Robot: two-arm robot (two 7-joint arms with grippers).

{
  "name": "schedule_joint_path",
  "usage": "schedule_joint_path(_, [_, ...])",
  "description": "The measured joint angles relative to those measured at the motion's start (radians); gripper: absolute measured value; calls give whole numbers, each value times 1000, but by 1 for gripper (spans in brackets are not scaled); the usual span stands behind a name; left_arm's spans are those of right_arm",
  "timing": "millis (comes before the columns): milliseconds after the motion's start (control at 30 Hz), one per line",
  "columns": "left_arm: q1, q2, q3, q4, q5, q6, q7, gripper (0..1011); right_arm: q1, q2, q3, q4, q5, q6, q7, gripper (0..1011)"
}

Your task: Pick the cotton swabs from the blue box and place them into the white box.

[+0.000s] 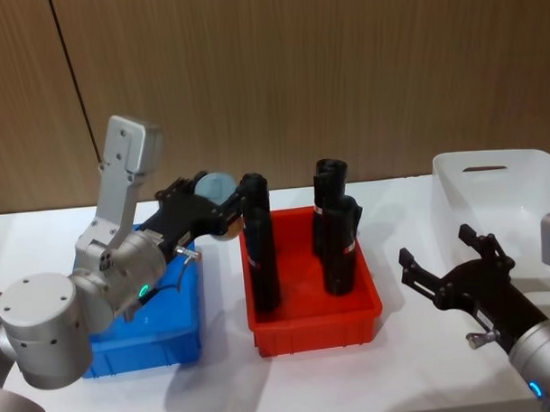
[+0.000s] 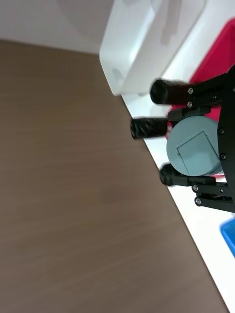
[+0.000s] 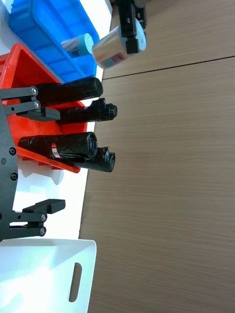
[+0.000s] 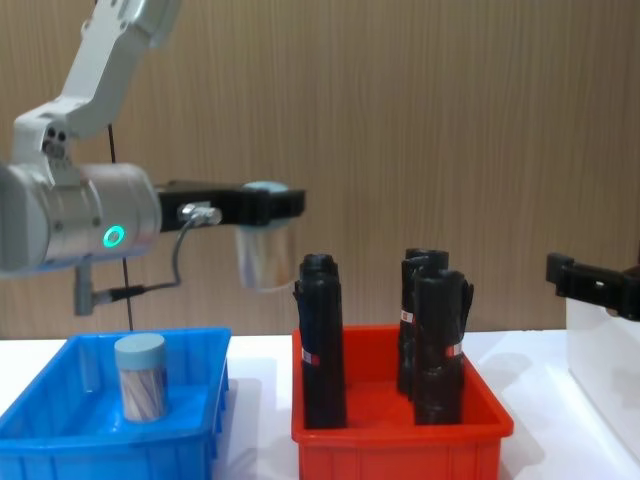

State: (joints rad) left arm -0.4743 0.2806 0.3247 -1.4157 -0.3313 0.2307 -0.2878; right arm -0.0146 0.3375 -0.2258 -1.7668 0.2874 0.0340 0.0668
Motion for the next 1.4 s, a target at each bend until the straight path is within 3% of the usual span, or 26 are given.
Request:
schedule_joint_path(600, [-88, -59, 29, 58, -52, -24, -231, 674, 0, 0, 0, 0, 0, 0, 0, 1002])
schedule_joint_path(867, [-169, -115, 53, 171, -76, -33, -359, 674, 0, 0, 0, 0, 0, 0, 0, 1002])
schedule_joint_path(1400, [-279, -189, 84, 347, -94, -50, -484, 674, 0, 0, 0, 0, 0, 0, 0, 1002])
